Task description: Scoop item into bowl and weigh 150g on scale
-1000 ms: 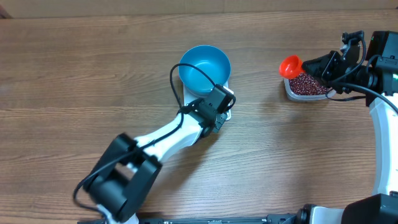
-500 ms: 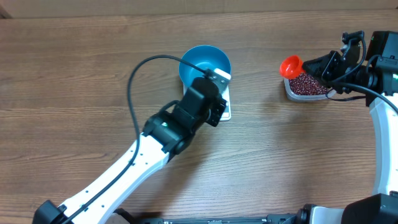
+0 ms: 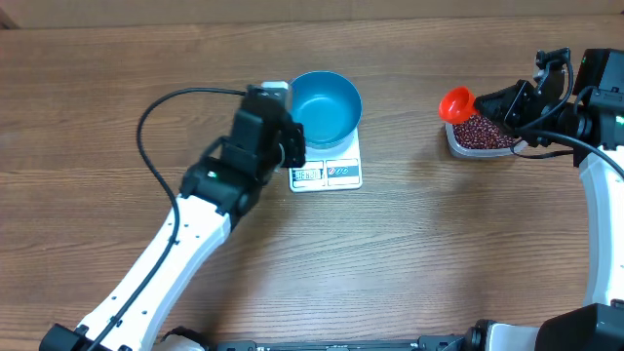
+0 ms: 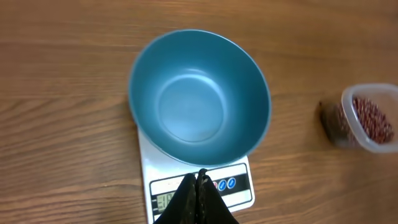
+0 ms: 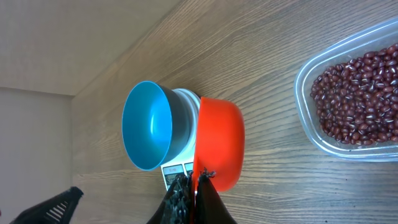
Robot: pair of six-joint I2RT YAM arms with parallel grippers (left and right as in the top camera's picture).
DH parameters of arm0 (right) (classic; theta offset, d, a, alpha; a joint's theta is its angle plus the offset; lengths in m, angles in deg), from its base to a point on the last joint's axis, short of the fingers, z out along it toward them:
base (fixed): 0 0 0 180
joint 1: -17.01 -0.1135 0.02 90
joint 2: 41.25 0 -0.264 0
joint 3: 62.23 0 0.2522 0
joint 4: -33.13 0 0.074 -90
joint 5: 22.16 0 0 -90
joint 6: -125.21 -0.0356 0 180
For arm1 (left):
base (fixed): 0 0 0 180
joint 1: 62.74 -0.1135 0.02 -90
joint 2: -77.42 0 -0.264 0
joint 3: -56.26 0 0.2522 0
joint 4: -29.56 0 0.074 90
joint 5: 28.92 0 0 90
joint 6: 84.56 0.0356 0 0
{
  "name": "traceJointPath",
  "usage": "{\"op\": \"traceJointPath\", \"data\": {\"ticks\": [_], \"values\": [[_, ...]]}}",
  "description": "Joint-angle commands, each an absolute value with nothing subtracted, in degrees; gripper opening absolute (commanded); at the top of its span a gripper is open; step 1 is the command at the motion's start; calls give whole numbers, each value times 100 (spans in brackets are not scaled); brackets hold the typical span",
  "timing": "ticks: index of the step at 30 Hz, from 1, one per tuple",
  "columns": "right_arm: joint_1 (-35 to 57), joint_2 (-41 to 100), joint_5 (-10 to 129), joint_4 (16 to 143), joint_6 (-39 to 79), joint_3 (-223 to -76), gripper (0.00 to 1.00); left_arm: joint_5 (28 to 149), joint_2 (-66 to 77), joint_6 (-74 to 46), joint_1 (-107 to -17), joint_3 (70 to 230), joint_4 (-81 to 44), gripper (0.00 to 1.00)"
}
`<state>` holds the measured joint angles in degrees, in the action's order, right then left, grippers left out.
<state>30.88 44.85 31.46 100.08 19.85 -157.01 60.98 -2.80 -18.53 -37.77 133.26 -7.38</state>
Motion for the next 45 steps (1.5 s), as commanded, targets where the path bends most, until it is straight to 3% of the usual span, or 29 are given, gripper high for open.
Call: {"op": "traceJointPath", "data": {"ticks": [1, 12, 37, 43, 45], "values": [[3097, 4461, 3187, 10013, 2053, -15738, 4, 6406, -180, -2321, -3985, 13361, -738, 4], [3097, 4461, 3183, 10022, 2053, -15736, 4, 6388, -184, -3107, -4099, 13361, -756, 4], [3097, 4461, 3185, 10085, 2053, -15738, 4, 6340, -184, -3490, -4099, 13361, -651, 4], [3097, 4461, 3183, 10083, 2051, -15738, 4, 6218, -197, -3490, -4112, 13361, -356, 30], [3097, 4461, 3183, 10083, 2051, -15738, 4, 6238, -197, -3490, -4134, 13361, -246, 33]]}}
